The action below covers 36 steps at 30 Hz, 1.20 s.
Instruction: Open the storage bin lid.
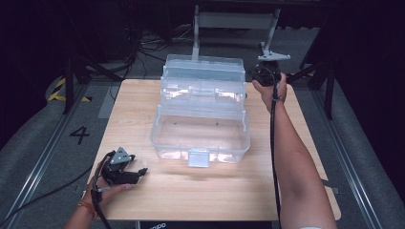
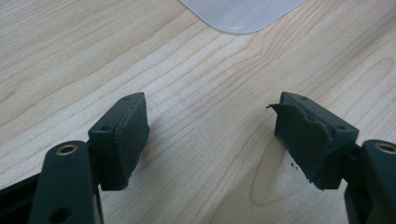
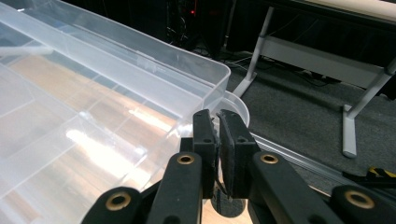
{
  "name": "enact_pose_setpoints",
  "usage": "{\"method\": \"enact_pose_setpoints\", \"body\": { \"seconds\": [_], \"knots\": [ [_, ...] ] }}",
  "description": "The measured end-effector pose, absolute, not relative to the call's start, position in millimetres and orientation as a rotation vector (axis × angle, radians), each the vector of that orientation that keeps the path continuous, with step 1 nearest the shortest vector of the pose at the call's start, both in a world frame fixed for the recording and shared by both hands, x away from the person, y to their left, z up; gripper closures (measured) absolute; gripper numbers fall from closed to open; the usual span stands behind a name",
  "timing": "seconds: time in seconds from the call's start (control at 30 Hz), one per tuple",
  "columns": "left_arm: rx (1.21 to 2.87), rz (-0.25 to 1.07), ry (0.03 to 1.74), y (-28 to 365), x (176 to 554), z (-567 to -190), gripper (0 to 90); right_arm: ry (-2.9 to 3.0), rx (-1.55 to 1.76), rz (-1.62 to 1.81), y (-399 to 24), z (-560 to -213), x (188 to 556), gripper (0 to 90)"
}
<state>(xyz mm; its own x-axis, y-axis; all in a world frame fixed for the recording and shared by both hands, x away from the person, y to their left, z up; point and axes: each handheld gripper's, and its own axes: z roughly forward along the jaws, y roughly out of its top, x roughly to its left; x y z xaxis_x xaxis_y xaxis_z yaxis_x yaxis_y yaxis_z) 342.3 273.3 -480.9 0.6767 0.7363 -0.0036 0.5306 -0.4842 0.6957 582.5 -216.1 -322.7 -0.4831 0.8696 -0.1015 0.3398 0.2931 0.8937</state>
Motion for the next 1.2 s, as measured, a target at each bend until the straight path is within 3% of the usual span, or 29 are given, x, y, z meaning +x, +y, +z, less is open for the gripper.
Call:
{"method": "enact_pose_setpoints", "body": {
  "seconds": [1.2],
  "knots": [
    [2.191,0.406,0.995,272,340,-481,26.1,2.126,0.868,1.052,-221,-328,511,83.5]
  ]
}}
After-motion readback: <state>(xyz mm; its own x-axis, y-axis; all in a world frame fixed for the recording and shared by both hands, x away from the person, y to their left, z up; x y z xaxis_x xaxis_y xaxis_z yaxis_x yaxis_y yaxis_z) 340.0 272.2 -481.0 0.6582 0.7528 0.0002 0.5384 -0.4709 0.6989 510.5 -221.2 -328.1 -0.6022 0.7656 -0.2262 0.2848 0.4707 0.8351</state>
